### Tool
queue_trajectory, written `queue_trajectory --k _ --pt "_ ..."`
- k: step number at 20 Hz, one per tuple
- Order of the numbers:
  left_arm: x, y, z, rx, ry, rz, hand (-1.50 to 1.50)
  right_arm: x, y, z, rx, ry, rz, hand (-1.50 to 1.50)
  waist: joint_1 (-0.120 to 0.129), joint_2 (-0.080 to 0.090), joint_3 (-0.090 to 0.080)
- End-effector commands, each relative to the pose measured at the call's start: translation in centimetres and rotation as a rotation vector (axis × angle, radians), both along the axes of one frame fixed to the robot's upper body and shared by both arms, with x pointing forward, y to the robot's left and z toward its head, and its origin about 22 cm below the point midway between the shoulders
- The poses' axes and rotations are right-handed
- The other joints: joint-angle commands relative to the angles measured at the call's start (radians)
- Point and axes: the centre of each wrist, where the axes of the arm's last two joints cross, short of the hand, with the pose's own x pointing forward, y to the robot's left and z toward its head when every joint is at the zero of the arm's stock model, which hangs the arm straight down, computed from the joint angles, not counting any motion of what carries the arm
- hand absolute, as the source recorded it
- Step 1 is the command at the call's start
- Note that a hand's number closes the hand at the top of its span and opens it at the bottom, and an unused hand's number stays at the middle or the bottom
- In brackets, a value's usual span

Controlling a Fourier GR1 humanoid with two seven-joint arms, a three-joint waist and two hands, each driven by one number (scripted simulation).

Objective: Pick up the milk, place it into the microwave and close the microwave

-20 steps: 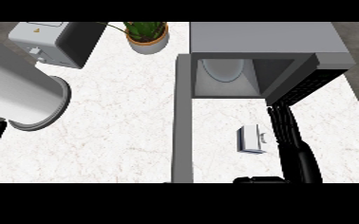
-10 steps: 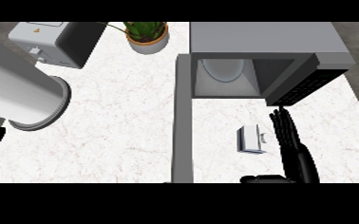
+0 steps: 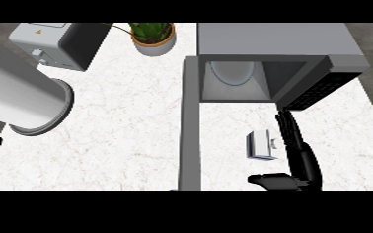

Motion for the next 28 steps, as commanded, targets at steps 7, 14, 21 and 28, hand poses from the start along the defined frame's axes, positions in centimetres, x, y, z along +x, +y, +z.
queue_trajectory --k 7,14,21,28 --pt "2.0 0.4 0.6 0.008 -0.006 0.006 -1.50 3.0 0.5 -2.4 -0.069 0.048 -0.123 -1.50 -0.001 0.002 0.000" --pt "1.0 0.2 -0.8 -0.009 0.018 -0.005 -1.50 2.1 -3.8 -6.9 -0.127 0.074 -0.185 -1.50 0.009 0.004 0.001" --pt "1.0 1.5 0.4 -0.003 0.000 -0.031 -1.50 2.7 -2.6 -6.7 0.067 0.134 0.166 -1.50 0.009 0.002 0.001" --pt "0.4 0.5 -1.3 -0.011 0.028 -0.001 -1.50 3.5 -2.3 -6.0 0.146 0.010 0.242 1.50 0.003 0.000 0.000"
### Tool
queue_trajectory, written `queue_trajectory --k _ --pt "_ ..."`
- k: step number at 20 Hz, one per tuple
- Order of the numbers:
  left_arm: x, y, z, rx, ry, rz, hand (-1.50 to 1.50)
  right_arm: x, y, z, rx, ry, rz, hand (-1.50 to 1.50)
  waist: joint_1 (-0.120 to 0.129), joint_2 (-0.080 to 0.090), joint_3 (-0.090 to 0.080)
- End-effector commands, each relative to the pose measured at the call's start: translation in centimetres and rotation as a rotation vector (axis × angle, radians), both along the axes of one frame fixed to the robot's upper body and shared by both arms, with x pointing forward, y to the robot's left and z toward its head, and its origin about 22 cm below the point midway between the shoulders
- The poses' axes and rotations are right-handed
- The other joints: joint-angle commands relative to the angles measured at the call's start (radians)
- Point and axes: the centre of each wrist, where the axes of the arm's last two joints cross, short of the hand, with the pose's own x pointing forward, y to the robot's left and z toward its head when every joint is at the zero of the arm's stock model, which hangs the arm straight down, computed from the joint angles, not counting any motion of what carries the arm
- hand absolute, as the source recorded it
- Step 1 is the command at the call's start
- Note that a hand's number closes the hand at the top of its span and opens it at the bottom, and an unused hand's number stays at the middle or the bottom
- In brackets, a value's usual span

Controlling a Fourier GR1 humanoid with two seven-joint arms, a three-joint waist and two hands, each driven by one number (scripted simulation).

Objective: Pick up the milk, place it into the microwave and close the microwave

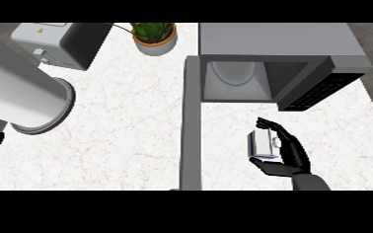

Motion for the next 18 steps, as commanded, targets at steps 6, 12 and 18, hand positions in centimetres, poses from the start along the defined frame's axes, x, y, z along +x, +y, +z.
queue_trajectory --k 6,12,18 --pt "0.2 1.1 0.2 -0.014 0.009 0.005 -1.50 -0.6 0.7 0.6 -0.060 -0.240 -0.171 1.50 -0.012 -0.004 -0.002" --pt "-0.3 0.5 0.1 0.001 0.011 -0.015 -1.50 0.5 2.9 1.8 0.014 -0.262 -0.197 1.50 -0.008 -0.003 -0.001" --pt "0.4 0.0 -0.5 -0.045 0.013 -0.030 -1.50 -1.7 -1.2 4.8 -0.001 -0.277 -0.310 1.50 -0.018 -0.005 -0.002"
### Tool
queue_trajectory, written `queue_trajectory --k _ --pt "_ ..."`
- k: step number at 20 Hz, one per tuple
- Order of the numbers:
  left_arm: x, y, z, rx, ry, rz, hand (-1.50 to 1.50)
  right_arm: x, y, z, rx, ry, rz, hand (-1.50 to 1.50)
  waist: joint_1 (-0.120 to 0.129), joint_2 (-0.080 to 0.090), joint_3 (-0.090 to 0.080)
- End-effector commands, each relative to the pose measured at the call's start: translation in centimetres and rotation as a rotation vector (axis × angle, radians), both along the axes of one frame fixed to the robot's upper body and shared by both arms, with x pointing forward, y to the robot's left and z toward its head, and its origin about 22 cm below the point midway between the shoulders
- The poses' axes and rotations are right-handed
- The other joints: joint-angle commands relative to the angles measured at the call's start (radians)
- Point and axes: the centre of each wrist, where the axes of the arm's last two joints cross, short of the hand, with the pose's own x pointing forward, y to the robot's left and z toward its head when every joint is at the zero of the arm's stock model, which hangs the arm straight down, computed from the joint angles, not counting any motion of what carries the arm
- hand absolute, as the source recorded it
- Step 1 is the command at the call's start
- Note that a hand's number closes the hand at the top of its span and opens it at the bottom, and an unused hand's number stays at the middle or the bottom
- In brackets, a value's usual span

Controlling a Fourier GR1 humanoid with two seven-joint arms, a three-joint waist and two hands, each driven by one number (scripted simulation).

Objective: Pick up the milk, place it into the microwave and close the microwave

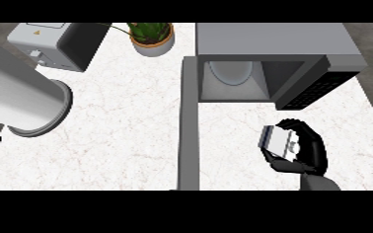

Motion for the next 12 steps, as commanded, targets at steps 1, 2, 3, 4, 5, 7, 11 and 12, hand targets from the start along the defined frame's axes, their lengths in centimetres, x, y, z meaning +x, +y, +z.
queue_trajectory --k 1,2,3,4,5,7,11,12 --pt "-0.2 -0.9 1.1 0.007 0.001 0.008 -1.50 -1.0 0.4 2.7 0.010 -0.029 -0.038 1.50 -0.002 -0.001 0.000" --pt "1.9 -0.3 -0.8 -0.007 -0.002 -0.003 -1.50 -0.2 -0.7 2.2 0.014 -0.032 -0.020 1.50 0.001 0.001 0.000" --pt "0.5 0.8 -1.1 -0.017 -0.025 0.019 -1.50 -1.7 0.8 3.1 0.040 -0.042 0.004 1.50 -0.001 0.000 0.000" --pt "0.2 -0.9 0.5 -0.008 0.007 -0.012 -1.50 -0.5 1.6 4.8 0.047 -0.037 0.040 1.50 -0.001 -0.001 0.000" --pt "0.8 -0.2 0.9 -0.013 -0.004 0.013 -1.50 -2.8 1.8 4.4 0.067 -0.034 0.038 1.50 -0.004 -0.001 0.000" --pt "-0.8 -0.6 -0.1 -0.020 0.007 0.005 -1.50 -2.5 2.9 5.9 0.072 -0.051 0.069 1.50 0.000 -0.001 0.000" --pt "2.0 0.0 -0.4 -0.016 0.005 0.004 -1.50 -1.8 4.4 8.5 -0.023 -0.064 0.041 1.50 -0.002 0.001 0.000" --pt "-1.0 0.6 0.7 -0.019 -0.005 0.038 -1.50 -1.4 5.4 10.0 -0.024 -0.074 0.032 1.50 0.004 -0.001 0.000"
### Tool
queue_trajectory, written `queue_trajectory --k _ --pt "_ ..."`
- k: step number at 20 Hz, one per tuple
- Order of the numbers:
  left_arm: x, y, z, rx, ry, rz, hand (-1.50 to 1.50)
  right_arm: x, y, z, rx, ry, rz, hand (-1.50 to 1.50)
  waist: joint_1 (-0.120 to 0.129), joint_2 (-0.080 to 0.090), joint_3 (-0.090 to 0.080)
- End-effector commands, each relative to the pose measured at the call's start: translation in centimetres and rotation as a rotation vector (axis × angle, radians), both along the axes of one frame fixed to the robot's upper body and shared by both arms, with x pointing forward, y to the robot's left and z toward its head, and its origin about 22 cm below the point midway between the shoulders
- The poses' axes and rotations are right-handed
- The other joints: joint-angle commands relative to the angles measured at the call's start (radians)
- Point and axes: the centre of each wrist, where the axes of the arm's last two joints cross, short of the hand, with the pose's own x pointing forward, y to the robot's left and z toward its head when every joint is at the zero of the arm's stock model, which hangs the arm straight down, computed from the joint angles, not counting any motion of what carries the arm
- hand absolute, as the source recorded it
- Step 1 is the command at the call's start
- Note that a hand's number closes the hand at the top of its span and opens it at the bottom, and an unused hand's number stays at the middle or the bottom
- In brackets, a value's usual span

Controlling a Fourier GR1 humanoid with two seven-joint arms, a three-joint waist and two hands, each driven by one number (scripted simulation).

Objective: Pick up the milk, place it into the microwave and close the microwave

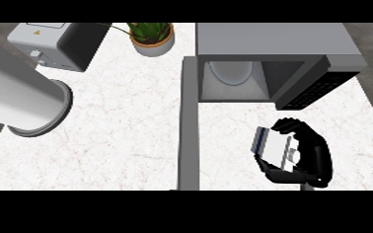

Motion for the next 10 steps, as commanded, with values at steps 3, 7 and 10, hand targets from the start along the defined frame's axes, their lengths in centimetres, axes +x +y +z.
queue_trajectory --k 3,7,10 --pt "-0.6 0.3 -0.3 -0.002 -0.001 -0.007 -1.50 1.9 2.7 3.0 -0.099 -0.008 -0.056 1.50 0.006 0.001 0.000" --pt "0.1 1.0 -0.7 0.008 0.009 0.006 -1.50 5.3 4.6 3.3 -0.136 0.014 -0.068 1.50 0.007 0.002 0.001" --pt "-0.2 1.2 -2.0 0.001 0.020 -0.004 -1.50 7.9 4.9 4.9 -0.170 0.067 -0.084 1.50 0.009 0.003 0.000"
